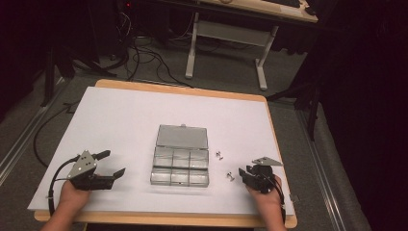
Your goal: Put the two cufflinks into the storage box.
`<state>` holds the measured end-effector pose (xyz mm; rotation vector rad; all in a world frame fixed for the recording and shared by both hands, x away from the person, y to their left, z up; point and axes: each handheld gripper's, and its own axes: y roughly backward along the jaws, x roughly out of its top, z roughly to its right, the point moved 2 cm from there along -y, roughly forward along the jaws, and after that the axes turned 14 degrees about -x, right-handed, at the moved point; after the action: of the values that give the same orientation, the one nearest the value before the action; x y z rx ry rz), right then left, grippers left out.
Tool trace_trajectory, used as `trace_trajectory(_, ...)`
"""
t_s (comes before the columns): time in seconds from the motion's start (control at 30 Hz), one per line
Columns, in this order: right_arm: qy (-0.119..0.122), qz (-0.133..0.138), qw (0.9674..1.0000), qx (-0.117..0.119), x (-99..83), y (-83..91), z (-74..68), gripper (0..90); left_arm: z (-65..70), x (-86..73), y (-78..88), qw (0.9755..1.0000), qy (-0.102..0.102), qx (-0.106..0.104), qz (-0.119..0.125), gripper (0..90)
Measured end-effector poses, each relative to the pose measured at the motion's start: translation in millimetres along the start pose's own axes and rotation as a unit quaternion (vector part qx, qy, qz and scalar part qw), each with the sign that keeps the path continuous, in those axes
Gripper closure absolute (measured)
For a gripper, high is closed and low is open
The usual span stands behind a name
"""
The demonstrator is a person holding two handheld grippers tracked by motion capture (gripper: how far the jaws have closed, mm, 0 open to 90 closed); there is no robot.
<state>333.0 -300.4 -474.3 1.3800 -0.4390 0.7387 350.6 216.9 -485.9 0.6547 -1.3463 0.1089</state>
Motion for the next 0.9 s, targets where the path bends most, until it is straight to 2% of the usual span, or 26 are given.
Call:
trace_trajectory(0.37,0.011,-0.039,0.9991,-0.007,10.9,10.6,4.2,56.1,-0.4,0.2,3.3,0.9999,0.003,-0.010,0.014,15.3)
trace_trajectory(0.77,0.035,-0.078,0.9964,0.000,16.9,10.0,-0.3,55.8,-1.1,0.5,2.8,0.9998,0.002,-0.009,0.016,15.3)
trace_trajectory(0.9,0.040,-0.091,0.9950,0.004,16.7,8.1,-1.0,53.0,-1.2,0.8,1.9,0.9999,0.000,-0.008,0.015,15.3)
